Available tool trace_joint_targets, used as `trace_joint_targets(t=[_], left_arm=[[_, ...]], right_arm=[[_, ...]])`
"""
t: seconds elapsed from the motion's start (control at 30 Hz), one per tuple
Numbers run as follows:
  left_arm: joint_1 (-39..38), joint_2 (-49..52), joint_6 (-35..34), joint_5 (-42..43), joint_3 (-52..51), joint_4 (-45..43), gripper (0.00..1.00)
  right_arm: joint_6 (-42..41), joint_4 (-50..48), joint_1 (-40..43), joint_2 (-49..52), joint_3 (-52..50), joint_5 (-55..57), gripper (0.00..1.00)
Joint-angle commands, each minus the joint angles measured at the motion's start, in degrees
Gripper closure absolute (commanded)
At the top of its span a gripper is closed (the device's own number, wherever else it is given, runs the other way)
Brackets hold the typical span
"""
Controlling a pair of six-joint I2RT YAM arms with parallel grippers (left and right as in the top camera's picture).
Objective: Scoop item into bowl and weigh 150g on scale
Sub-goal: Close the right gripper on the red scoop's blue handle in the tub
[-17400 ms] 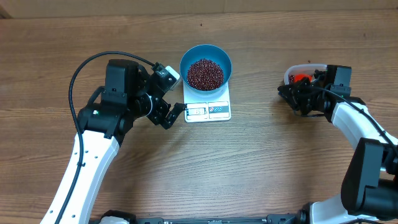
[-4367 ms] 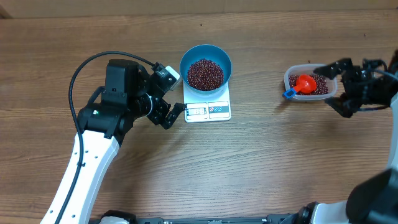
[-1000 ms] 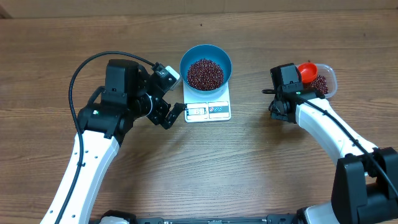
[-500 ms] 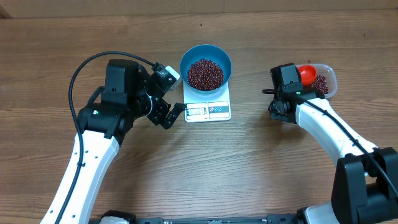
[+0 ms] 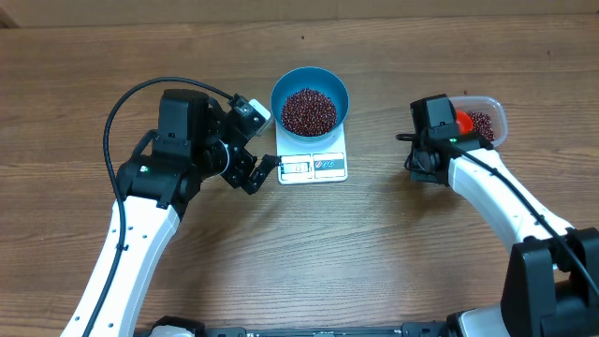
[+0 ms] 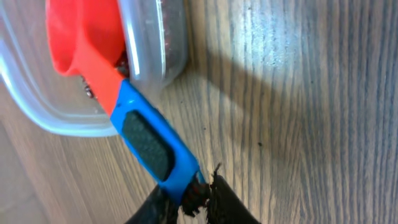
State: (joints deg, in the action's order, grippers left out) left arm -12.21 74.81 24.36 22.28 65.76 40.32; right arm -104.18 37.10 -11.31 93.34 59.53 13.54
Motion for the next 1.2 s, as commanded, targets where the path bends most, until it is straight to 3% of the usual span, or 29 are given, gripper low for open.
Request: trace_joint_targets(t=[0.0, 0.1, 0.43, 0.7, 0.8, 0.9, 1.17], left_arm=[[0.57, 0.11, -0.37, 0.15, 0.20, -0.02, 0.00], [0.57, 0.11, -0.39, 0.15, 0.17, -0.02, 0.00], [0.57, 0.11, -0.37, 0.15, 0.17, -0.02, 0.01], [0.57, 0.11, -0.37, 0.15, 0.17, -0.02, 0.00], [0.57, 0.11, -0.39, 0.15, 0.17, -0.02, 0.01], [0.57, 0.11, -0.37, 0.15, 0.20, -0.02, 0.00], [0.57, 0.11, -0.37, 0.15, 0.17, -0.02, 0.01]], right_arm=[[1.20, 0.00, 0.31, -1.75, -0.20, -0.96, 0.89], [1.22, 0.00, 0.31, -2.43, -0.20, -1.25, 0.96], [11.08, 0.28, 1.88, -9.42, -0.15, -3.10, 0.96], [27.45, 0.44, 12.46, -11.74, -0.17, -22.82, 0.96], [30.95, 0.76, 14.91, -11.04, -0.22, -26.93, 0.64], [33.00, 3.15, 15.58, -9.60, -0.22, -28.55, 0.50], [34.64, 4.81, 15.56, -5.09, -0.24, -28.81, 0.47]])
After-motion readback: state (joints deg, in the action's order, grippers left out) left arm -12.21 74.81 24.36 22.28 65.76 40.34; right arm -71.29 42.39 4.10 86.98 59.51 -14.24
